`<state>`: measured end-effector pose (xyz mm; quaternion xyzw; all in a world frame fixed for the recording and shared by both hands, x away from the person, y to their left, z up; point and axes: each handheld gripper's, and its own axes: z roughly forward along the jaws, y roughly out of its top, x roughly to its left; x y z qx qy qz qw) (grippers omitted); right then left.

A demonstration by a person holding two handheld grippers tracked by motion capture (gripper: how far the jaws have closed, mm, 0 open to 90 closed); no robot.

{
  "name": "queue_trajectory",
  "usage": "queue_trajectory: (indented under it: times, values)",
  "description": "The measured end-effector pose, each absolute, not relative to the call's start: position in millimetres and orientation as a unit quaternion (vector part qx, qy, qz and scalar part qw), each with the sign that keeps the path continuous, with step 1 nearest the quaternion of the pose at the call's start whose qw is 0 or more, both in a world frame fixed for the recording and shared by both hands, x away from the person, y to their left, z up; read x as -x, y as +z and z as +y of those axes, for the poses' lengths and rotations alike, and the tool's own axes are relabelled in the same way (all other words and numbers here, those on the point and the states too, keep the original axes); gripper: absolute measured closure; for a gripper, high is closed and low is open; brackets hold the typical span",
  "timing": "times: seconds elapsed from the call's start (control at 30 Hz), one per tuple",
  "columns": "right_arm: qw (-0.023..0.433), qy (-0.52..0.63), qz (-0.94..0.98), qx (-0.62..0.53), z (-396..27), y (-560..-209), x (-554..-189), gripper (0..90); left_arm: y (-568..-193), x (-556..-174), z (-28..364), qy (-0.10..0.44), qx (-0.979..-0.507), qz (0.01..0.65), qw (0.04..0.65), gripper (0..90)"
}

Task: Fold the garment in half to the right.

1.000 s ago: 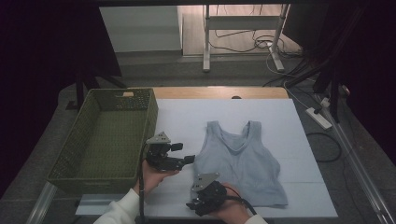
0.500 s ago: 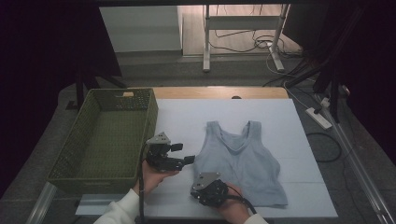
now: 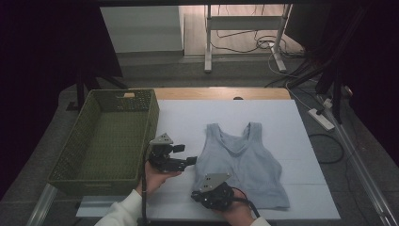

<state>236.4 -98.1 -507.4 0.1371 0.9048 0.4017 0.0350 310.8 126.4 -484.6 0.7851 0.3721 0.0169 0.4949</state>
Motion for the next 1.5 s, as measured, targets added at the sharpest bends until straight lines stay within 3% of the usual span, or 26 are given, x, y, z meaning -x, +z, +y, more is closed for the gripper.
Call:
queue_trajectory:
  times: [0.4, 1.5]
  values:
    - [-0.003, 0.436, 0.894, -0.105, -91, -495, -216, 84.5, -488, -314, 127, 0.021, -0.785, 0.379, 0.489, 21.5]
    - [-0.004, 0.447, 0.89, -0.092, -95, -492, -210, 84.5, -526, -359, 100, 0.037, -0.794, 0.419, 0.44, 25.0]
